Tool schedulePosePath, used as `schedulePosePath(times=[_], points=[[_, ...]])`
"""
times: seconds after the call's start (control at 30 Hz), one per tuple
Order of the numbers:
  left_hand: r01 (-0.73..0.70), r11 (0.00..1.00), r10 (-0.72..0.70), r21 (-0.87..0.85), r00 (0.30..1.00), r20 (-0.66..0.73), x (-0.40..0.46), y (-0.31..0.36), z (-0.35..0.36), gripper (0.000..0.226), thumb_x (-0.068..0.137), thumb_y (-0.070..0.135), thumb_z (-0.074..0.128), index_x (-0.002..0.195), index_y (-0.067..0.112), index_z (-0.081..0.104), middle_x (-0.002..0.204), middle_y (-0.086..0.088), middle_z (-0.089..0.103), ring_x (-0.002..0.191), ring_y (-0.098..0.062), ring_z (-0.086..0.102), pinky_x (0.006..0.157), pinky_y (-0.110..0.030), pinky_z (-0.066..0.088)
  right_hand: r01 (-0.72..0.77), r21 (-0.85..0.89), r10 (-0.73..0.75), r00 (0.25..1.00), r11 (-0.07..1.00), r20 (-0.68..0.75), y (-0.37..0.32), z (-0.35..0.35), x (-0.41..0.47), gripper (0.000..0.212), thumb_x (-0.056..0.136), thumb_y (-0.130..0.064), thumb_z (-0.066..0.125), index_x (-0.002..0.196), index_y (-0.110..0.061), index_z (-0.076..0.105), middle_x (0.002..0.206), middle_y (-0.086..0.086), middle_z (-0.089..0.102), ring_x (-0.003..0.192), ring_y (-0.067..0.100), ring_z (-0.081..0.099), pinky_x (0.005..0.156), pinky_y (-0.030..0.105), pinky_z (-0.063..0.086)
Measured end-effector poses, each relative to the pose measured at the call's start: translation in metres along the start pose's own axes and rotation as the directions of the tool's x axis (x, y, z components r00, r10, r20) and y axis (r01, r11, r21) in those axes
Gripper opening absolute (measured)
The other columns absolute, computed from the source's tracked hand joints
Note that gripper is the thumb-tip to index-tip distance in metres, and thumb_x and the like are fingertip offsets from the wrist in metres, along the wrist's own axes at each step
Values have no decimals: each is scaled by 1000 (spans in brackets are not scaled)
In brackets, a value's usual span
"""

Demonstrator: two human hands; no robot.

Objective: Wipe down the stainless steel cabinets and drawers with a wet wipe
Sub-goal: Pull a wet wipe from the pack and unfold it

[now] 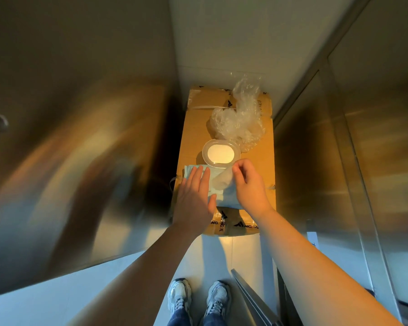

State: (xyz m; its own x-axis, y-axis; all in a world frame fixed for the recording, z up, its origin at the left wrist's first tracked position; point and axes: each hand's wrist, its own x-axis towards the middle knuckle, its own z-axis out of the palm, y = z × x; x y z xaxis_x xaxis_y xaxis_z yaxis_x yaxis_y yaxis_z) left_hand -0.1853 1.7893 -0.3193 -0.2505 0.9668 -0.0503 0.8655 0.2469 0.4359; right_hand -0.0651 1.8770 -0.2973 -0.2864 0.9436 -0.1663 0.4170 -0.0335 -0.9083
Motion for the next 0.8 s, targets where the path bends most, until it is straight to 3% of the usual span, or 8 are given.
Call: schedulePosePath(times=[0.13, 0.23, 0.33, 0.5, 0.67, 0.8], points=[[-63, 996, 57, -56, 992, -111, -5, 12, -26, 58, 92, 23, 65, 143, 2, 45, 147, -18, 46, 140, -35, 40, 110, -52, 39, -39, 96, 41, 999, 995, -21, -29, -19, -9, 16, 103, -19, 44, 92, -12, 53, 75, -2, 50, 68, 7, 43, 59, 13, 36], [-35, 998, 30, -56, 995, -90, -3, 24, -48, 60, 99, 31, 52, 152, 12, 31, 158, -9, 31, 148, -25, 24, 120, -40, 19, -5, 105, 9, 999, 994, -34, -54, -35, -17, 16, 103, -19, 45, 92, -12, 54, 75, -5, 49, 64, 1, 43, 59, 12, 36], [-37, 996, 31, -79, 997, -72, -5, 37, -76, 60, 103, 39, 39, 156, 21, 17, 163, 1, 16, 151, -16, 9, 118, -29, 4, 33, 92, -28, 998, 995, -49, -84, -52, -30, 16, 102, -20, 46, 93, -12, 56, 78, -6, 50, 65, -6, 45, 58, 7, 37], [-163, 974, 144, -158, 982, -121, -18, 64, -140, 63, 100, 45, 44, 155, 25, 22, 162, 5, 21, 148, -12, 16, 120, -30, 13, 136, 55, -137, 991, 989, 6, -139, -82, -60, 17, 101, -15, 47, 88, -15, 57, 76, -5, 51, 65, -5, 46, 62, 6, 37], [-290, 930, 276, -226, 957, -90, -31, 95, -206, 85, 85, 57, 64, 154, 34, 19, 160, 12, 22, 147, -9, 18, 116, -27, 13, 236, -29, -233, 969, 971, 83, -192, -114, -95, 15, 101, -18, 49, 90, -18, 59, 80, -2, 55, 71, 1, 47, 64, 11, 37], [-360, 890, 365, -279, 930, -38, -43, 121, -249, 92, 79, 48, 76, 152, 36, 23, 157, 10, 30, 145, -12, 24, 118, -35, 21, 331, -88, -323, 942, 940, 91, -229, -135, -122, 14, 100, -20, 50, 89, -23, 59, 82, 4, 59, 74, 9, 52, 64, 12, 39]])
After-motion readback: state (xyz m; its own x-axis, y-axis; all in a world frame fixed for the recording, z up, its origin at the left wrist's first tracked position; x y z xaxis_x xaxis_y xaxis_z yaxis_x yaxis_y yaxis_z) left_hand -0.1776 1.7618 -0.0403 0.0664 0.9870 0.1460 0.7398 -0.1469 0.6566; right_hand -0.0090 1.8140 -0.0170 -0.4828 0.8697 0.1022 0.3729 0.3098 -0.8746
